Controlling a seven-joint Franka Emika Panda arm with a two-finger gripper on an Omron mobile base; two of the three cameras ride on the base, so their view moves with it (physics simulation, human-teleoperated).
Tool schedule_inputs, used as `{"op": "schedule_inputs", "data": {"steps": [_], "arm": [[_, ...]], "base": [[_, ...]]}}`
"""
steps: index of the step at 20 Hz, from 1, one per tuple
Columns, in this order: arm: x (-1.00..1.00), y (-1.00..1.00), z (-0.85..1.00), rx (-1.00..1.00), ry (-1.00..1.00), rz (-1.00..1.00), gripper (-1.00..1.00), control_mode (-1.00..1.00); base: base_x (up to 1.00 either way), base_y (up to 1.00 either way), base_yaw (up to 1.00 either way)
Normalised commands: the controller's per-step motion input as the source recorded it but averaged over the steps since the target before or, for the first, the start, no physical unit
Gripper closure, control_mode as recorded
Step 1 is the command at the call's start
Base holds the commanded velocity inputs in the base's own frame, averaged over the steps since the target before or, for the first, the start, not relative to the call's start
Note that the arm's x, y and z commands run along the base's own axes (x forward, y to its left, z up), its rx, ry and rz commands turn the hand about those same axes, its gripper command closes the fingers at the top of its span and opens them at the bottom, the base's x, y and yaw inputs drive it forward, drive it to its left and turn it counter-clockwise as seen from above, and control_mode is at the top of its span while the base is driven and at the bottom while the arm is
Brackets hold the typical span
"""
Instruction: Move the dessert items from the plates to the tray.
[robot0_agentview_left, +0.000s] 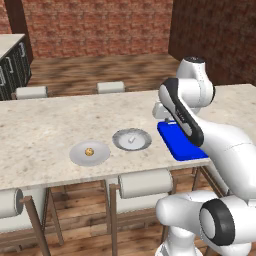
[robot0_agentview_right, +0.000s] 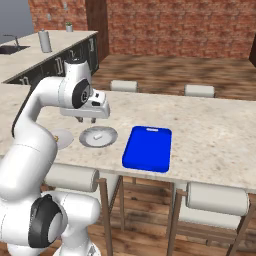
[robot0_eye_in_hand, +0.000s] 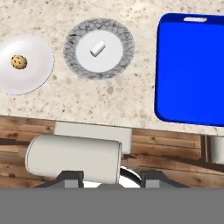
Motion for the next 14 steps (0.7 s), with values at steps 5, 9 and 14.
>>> {"op": "schedule_inputs", "data": {"steps": [5, 9, 14], "arm": [[0.02, 0.34, -0.09, 0.02, 0.01, -0.06, -1.0, -1.0], [0.32, 0.64, -0.27, 0.05, 0.02, -0.2, -1.0, -1.0], [0.6, 0.66, -0.31, 0.01, 0.04, -0.27, -1.0, -1.0]], "base": [[0.0, 0.0, 0.0], [0.0, 0.0, 0.0], [0.0, 0.0, 0.0]]}}
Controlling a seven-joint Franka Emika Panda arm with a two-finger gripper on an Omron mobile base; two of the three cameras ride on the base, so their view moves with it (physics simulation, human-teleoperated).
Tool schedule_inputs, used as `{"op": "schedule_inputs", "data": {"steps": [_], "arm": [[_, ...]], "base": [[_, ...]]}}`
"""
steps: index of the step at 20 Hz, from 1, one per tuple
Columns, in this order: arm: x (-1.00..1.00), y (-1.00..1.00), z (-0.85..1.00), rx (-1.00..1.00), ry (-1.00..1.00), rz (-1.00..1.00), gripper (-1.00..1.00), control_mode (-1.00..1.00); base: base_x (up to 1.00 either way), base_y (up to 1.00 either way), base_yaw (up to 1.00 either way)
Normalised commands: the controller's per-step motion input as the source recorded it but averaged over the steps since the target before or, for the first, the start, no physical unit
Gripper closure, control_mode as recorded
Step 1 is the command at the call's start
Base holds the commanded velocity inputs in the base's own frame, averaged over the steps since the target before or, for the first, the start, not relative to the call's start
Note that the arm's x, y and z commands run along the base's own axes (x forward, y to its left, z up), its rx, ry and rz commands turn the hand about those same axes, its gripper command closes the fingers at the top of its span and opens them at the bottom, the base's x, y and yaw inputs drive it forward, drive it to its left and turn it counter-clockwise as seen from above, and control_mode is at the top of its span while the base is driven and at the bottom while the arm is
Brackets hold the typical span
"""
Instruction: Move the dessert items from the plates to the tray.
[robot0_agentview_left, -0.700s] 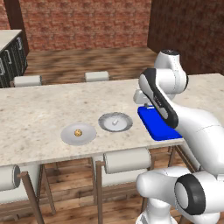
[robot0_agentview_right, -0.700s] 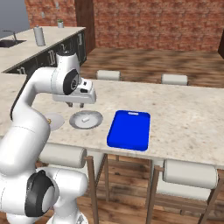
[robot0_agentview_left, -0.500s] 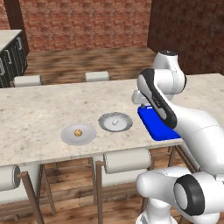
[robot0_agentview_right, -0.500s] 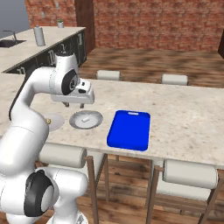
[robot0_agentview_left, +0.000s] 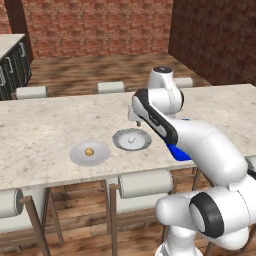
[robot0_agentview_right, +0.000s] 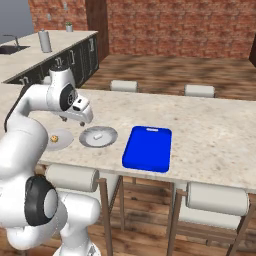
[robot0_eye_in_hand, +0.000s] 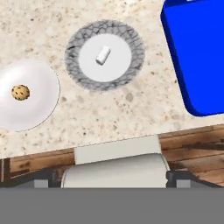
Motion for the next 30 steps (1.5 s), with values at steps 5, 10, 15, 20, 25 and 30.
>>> {"op": "schedule_inputs", "data": {"steps": [5, 10, 15, 20, 25, 30], "arm": [[0.76, 0.32, -0.33, 0.0, 0.08, -0.27, -1.0, -1.0], [0.77, 0.0, -0.35, 0.0, 0.13, -0.22, -1.0, -1.0], [0.63, -0.29, -0.39, 0.05, 0.18, -0.19, -1.0, -1.0], [0.55, -0.19, -0.23, 0.04, 0.13, -0.05, -1.0, -1.0], [0.26, 0.0, -0.09, 0.0, 0.02, 0.0, -1.0, -1.0], [0.0, 0.0, -0.06, 0.0, 0.0, 0.02, -1.0, -1.0]], "base": [[0.0, 0.0, 0.0], [0.0, 0.0, 0.0], [0.0, 0.0, 0.0], [0.0, 0.0, 0.0], [0.0, 0.0, 0.0], [0.0, 0.0, 0.0]]}}
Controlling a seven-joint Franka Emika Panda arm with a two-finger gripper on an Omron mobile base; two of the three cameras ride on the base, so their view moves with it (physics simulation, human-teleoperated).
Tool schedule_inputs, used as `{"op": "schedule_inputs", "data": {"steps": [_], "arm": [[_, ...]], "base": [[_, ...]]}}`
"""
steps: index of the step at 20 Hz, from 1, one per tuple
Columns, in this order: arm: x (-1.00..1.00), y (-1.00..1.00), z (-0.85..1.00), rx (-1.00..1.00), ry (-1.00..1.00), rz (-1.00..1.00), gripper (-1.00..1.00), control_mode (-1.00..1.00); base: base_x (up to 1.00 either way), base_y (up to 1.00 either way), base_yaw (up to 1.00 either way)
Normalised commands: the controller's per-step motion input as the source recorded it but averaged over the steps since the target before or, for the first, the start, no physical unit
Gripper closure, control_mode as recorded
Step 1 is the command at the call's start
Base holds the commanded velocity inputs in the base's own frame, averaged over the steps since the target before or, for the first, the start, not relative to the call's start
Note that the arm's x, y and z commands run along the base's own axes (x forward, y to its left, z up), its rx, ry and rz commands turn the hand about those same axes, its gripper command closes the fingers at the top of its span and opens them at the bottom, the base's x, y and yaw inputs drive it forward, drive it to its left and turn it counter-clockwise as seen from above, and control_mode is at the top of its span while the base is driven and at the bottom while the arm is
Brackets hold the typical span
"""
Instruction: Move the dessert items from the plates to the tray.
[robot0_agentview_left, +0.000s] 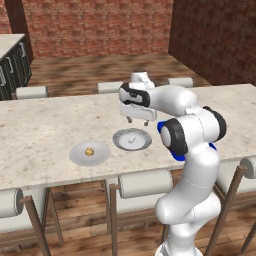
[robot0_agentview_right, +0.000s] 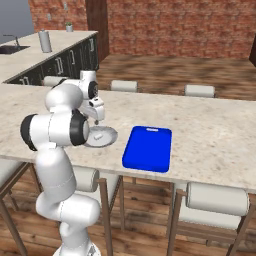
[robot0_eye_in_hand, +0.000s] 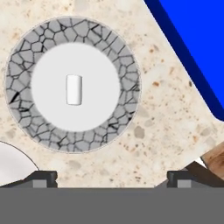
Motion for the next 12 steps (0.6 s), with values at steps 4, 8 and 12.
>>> {"op": "schedule_inputs", "data": {"steps": [4, 8, 12], "arm": [[0.0, 0.0, -0.34, -0.01, 0.0, 0.13, -1.0, -1.0], [0.0, 0.0, -0.38, 0.0, 0.0, 0.14, -1.0, -1.0], [0.0, 0.0, -0.4, 0.0, 0.0, 0.13, -1.0, -1.0]], "base": [[0.0, 0.0, 0.0], [0.0, 0.0, 0.0], [0.0, 0.0, 0.0]]}}
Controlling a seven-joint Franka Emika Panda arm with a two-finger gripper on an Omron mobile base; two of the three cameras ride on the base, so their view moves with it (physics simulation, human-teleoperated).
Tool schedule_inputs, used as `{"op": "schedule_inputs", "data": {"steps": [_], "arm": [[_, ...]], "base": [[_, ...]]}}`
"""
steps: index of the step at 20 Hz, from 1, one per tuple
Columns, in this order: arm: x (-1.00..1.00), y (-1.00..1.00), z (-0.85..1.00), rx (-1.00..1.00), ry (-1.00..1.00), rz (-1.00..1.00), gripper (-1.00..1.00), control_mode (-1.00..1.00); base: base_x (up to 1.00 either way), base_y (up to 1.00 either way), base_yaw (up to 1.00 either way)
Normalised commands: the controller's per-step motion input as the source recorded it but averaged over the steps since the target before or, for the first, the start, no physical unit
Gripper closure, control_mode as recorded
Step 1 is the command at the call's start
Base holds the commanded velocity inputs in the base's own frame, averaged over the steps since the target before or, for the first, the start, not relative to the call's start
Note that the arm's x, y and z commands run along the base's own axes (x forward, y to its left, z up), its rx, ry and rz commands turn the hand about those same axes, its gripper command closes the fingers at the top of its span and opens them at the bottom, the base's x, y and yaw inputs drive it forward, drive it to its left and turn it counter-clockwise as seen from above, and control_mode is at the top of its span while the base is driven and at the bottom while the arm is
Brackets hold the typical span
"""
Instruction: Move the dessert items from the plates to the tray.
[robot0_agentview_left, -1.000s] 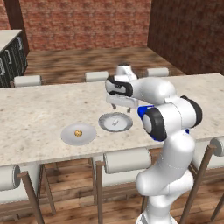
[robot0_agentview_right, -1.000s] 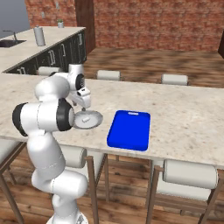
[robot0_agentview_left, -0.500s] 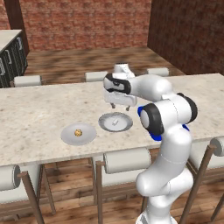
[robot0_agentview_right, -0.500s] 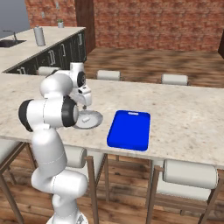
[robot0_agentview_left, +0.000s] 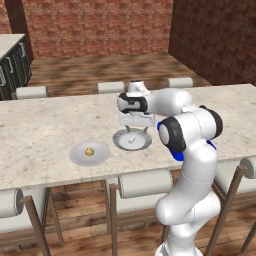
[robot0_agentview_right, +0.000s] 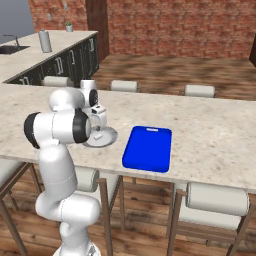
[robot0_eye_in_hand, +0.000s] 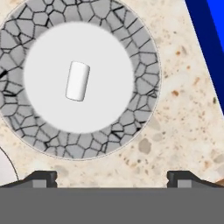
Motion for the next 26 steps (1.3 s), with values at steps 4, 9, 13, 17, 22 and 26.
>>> {"op": "schedule_inputs", "data": {"steps": [4, 9, 13, 17, 22, 26], "arm": [[0.0, 0.0, -0.44, 0.0, 0.0, 0.08, -1.0, -1.0], [0.16, 0.0, -0.31, 0.0, 0.0, 0.05, -1.0, -1.0], [0.43, 0.0, -0.12, 0.0, -0.01, 0.0, -1.0, -1.0], [0.54, 0.0, -0.11, 0.0, -0.02, 0.0, -1.0, -1.0], [0.45, 0.0, -0.03, 0.0, 0.0, 0.0, -1.0, -1.0], [0.0, 0.0, 0.0, 0.0, 0.0, 0.0, -1.0, -1.0]], "base": [[0.0, 0.0, 0.0], [0.0, 0.0, 0.0], [0.0, 0.0, 0.0], [0.0, 0.0, 0.0], [0.0, 0.0, 0.0], [0.0, 0.0, 0.0]]}}
